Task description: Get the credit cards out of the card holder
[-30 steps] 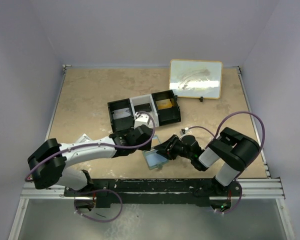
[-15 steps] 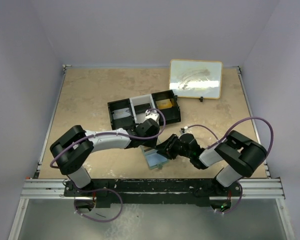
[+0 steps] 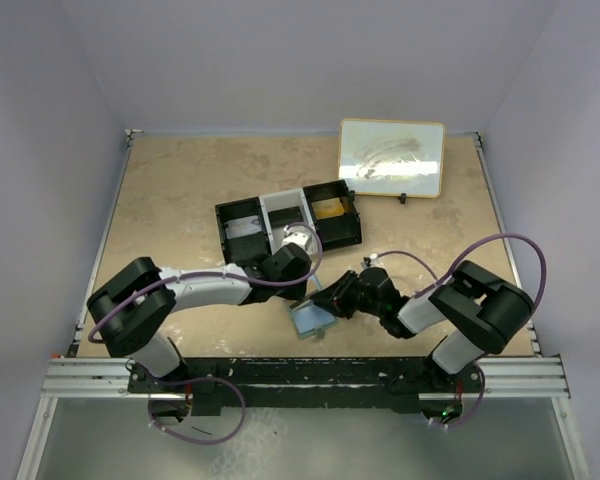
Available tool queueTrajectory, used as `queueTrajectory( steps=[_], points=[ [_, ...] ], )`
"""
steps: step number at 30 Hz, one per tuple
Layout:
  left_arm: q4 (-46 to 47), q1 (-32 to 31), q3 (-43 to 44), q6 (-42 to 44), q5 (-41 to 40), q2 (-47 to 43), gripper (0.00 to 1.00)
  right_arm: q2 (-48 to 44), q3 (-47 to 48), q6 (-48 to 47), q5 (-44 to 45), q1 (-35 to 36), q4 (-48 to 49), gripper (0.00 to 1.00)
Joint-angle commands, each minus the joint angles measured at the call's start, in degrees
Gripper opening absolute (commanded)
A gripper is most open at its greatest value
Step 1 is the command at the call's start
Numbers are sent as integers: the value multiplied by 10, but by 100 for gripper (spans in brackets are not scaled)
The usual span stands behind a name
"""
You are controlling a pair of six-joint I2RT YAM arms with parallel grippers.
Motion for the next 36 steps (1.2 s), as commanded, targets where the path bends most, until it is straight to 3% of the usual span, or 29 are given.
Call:
queueTrajectory(
  steps=[1,6,11,18,26,36],
  points=[
    [-3,-1,-13,-16,15,-15,41,15,23,-32,60,-2,-64,28],
    [-9,-1,-10,-18,8,-16,40,15,27,-58,49,-2,-63,18],
    [-12,-1,-12,-19,7,-24,39,14,34,-87,30,-2,-48,18],
    [-16,0,-22,-30,4,-53,39,-9,60,-163,2,-2,-84,9],
    [-28,-2,-45,-53,6,-125,44,-34,91,-271,-57,-2,-144,6],
    [-70,-3,-87,-72,-16,-210,47,-35,102,-391,-146,-2,-161,11]
  ],
)
